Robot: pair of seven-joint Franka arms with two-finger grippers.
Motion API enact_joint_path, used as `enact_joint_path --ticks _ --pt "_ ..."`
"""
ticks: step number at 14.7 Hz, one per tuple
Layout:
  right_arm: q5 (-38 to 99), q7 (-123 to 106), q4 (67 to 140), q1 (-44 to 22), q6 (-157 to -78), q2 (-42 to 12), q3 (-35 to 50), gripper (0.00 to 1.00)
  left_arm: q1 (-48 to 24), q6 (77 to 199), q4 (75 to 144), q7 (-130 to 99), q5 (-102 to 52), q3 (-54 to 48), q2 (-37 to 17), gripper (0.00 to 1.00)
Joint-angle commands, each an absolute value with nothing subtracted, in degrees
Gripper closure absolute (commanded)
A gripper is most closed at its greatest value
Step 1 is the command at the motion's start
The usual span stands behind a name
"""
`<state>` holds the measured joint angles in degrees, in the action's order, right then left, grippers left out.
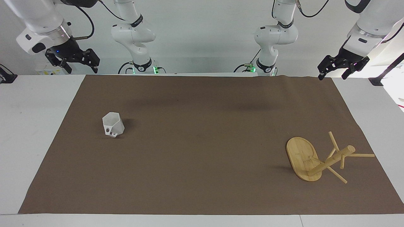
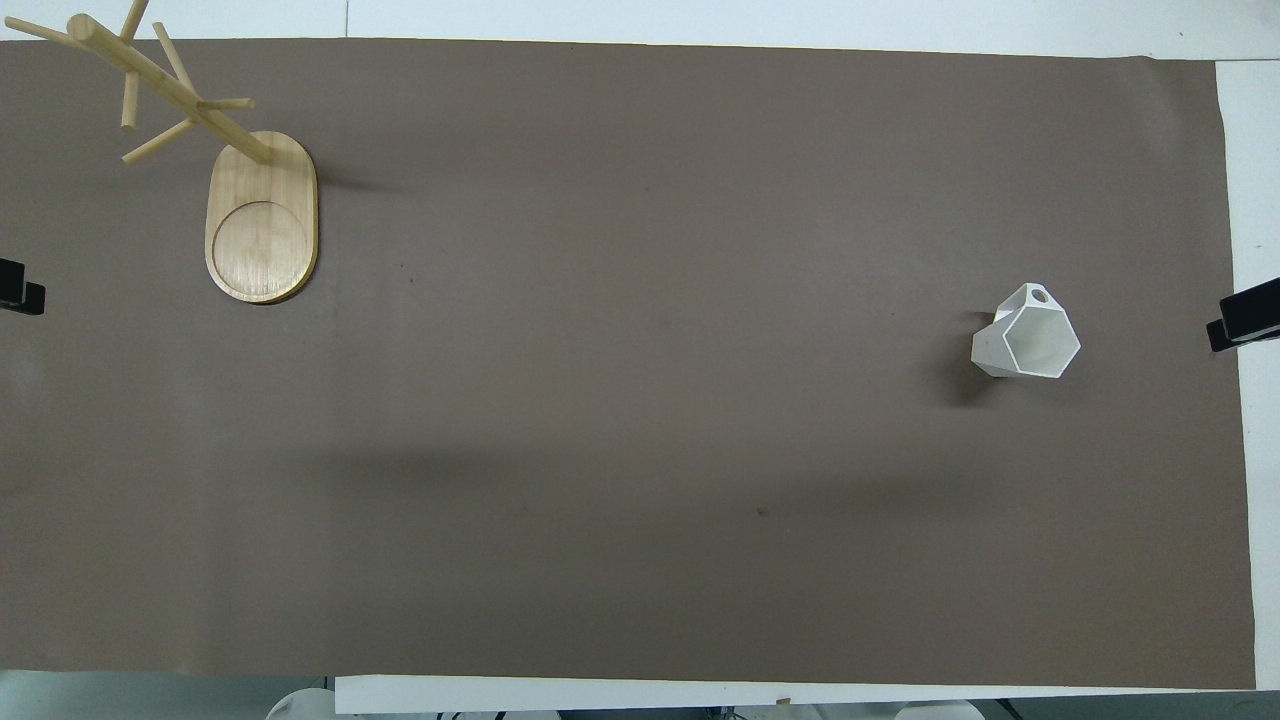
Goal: Hang cup on rack
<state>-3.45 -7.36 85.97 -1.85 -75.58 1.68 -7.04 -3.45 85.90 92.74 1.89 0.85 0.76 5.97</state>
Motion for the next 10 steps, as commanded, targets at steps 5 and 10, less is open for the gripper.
enact_joint_path --ticks 5,10 --pt "-2.64 -6.06 87.71 -1.67 -76.47 2.81 -6.77 0.0 -3.52 85.52 93.6 1.76 0.88 0.88 7.03 0.0" --pt "-2.64 -12.1 88.33 -1.5 -74.97 3.16 -6.77 0.0 -3.52 85.52 93.69 1.76 0.88 0.88 7.03 0.0"
